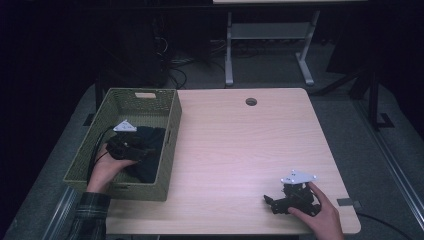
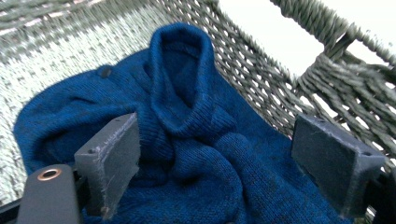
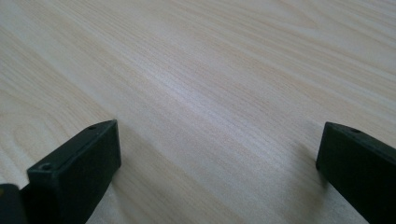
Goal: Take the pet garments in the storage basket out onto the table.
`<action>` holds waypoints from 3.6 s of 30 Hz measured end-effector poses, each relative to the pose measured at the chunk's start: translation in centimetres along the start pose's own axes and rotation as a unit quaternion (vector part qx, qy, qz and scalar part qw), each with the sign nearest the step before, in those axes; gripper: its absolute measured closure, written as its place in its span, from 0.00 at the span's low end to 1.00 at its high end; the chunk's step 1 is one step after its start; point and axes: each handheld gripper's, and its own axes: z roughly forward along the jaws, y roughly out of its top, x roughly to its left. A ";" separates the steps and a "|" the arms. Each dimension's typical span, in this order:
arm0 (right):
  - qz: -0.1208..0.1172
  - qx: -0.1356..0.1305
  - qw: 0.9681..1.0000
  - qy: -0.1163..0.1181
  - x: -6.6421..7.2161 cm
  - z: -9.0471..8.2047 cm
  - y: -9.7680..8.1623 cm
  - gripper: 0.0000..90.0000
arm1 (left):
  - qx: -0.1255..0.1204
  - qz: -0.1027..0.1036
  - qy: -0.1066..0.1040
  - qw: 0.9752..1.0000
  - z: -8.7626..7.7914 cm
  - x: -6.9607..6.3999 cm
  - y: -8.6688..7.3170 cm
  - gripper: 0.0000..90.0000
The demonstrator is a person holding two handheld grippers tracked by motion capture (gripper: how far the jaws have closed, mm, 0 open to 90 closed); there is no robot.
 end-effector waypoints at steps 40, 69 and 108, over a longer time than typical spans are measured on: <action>0.000 0.000 1.000 0.000 0.0 0.0 0.0 0.00 | 0.163 -0.037 -0.007 0.986 2.1 0.1 0.0 0.82; 0.000 0.000 1.000 0.000 0.0 0.0 0.0 0.00 | -0.028 -0.083 -0.010 0.996 -5.3 1.4 1.7 0.85; 0.001 0.000 1.000 0.001 0.0 0.0 0.0 0.00 | -0.205 -0.005 -0.084 0.975 -9.7 -4.3 9.2 0.84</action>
